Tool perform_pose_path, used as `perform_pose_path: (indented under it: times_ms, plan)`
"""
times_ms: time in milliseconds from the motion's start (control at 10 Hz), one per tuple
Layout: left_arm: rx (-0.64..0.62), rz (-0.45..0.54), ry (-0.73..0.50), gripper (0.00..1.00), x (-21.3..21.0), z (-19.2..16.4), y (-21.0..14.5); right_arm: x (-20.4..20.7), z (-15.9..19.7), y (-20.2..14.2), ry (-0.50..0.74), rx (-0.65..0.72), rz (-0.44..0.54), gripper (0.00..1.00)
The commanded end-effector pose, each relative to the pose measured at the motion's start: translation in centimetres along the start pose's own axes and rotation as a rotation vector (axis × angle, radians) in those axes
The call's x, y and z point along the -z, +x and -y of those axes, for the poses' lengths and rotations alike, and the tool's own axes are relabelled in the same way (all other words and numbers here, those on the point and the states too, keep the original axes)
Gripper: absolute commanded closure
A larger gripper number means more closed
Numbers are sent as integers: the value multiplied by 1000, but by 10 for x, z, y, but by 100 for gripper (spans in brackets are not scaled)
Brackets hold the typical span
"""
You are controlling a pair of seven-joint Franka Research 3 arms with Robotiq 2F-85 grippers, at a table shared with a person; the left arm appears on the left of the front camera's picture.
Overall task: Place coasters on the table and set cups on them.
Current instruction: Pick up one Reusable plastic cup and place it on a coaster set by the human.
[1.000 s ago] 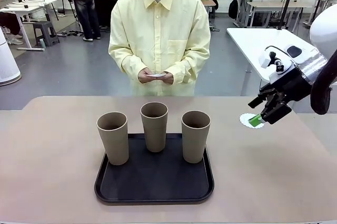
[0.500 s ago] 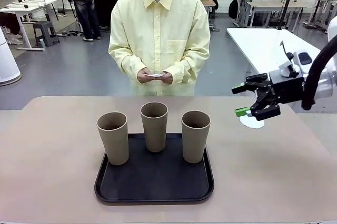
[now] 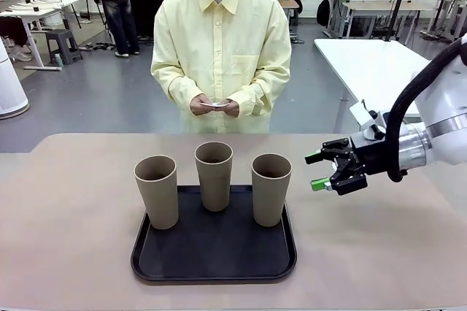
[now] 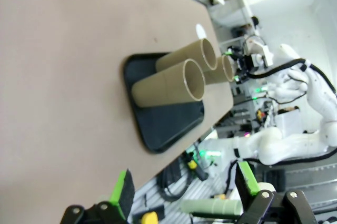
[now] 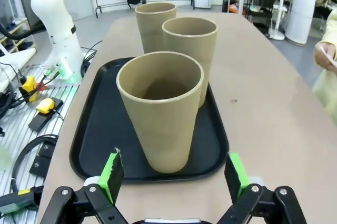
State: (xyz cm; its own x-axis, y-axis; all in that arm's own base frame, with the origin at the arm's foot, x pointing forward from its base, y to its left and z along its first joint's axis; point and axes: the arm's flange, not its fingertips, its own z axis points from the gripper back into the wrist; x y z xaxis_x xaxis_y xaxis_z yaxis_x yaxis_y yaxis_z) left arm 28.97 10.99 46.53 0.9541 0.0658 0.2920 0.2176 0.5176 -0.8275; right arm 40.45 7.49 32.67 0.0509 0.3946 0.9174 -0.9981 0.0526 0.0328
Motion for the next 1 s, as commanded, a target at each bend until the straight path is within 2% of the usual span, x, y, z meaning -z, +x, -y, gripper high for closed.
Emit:
perform_pose_path:
  times_ms: [0,200,300,400,900]
  plan:
    - [9,10,-16,0,0,0,0,8,2,3,-7,24,17,0]
    - [9,10,-16,0,0,0,0,8,-1,1,-7,45,23,0]
    - [9,10,-16,0,0,0,0,3,-7,10,-119,153,-48,0]
    - [9,10,-16,0,0,0,0,6,-1,0,16,12,-4,0]
    - [9,10,-16,0,0,0,0,7,-3,4,2,32,-7,0]
